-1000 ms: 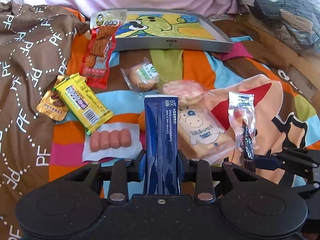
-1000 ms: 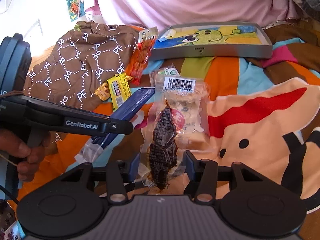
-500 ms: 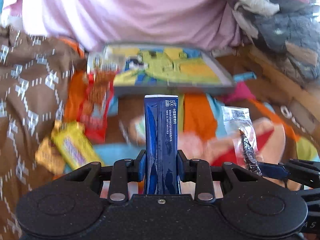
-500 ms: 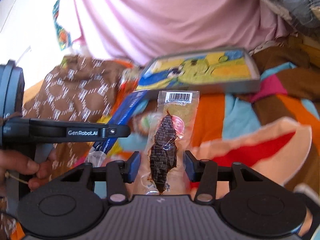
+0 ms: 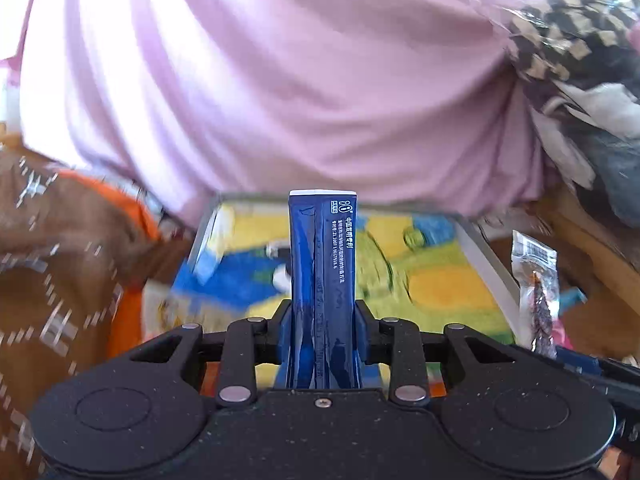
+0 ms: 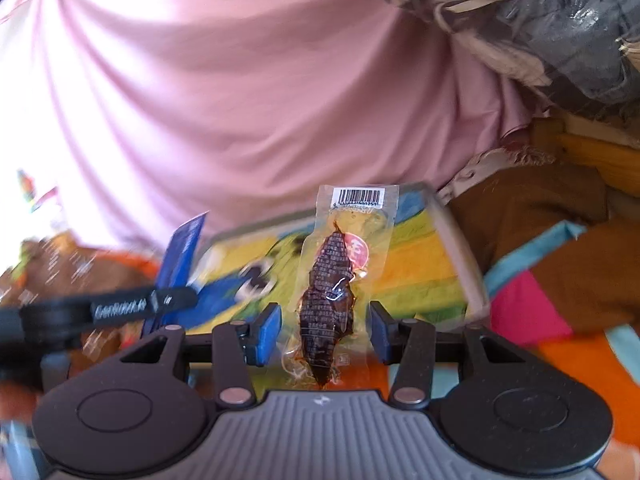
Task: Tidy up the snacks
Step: 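Carry the jerky packet and blue stick packet with both tools over the cartoon tray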
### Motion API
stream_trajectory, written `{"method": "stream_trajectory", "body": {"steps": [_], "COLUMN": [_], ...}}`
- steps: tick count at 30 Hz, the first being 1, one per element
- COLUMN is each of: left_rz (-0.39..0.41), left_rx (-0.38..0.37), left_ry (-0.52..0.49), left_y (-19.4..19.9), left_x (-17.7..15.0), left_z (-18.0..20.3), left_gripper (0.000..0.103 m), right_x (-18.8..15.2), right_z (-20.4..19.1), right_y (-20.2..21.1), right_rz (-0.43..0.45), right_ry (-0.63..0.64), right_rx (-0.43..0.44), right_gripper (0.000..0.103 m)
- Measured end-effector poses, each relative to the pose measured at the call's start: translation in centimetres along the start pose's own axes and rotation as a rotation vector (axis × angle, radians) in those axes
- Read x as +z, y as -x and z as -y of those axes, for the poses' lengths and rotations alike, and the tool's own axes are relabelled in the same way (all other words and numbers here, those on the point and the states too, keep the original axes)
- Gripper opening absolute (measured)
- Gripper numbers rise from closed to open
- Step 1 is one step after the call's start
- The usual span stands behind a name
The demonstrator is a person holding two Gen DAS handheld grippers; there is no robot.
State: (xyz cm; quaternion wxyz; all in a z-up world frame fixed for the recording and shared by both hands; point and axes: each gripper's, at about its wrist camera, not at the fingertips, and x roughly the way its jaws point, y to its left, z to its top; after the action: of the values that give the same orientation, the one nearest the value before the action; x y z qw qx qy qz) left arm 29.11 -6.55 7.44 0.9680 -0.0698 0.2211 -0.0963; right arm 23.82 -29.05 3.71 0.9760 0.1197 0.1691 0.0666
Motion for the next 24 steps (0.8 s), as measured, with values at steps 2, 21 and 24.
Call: {"method": "stream_trajectory", "body": {"steps": [2,21,24], "left_rz": [0.007,-0.127,-0.133], "left_rx": [0.007,0.027,0.02], "left_ry": [0.002,0.04,0.048], "left_y": [-1.7,-11.8,-11.7], "left_x": [0.5,0.3,0.3], "left_z": [0.4,0.7,0.6], "left_gripper": [0.033,0.034,0.037], "right_x": [1.0,0.8,0.7], "right_z": [0.3,1.4,1.2], "right_y": [-1.8,-11.5,-11.3], "right_rz": [0.009,-0.125,-0.12], "right_ry": [-0.026,-0.048,-0.044], "right_rx": [-0.023,-0.156,-0.159], "right_gripper": [0.051,0.034,0.038]}}
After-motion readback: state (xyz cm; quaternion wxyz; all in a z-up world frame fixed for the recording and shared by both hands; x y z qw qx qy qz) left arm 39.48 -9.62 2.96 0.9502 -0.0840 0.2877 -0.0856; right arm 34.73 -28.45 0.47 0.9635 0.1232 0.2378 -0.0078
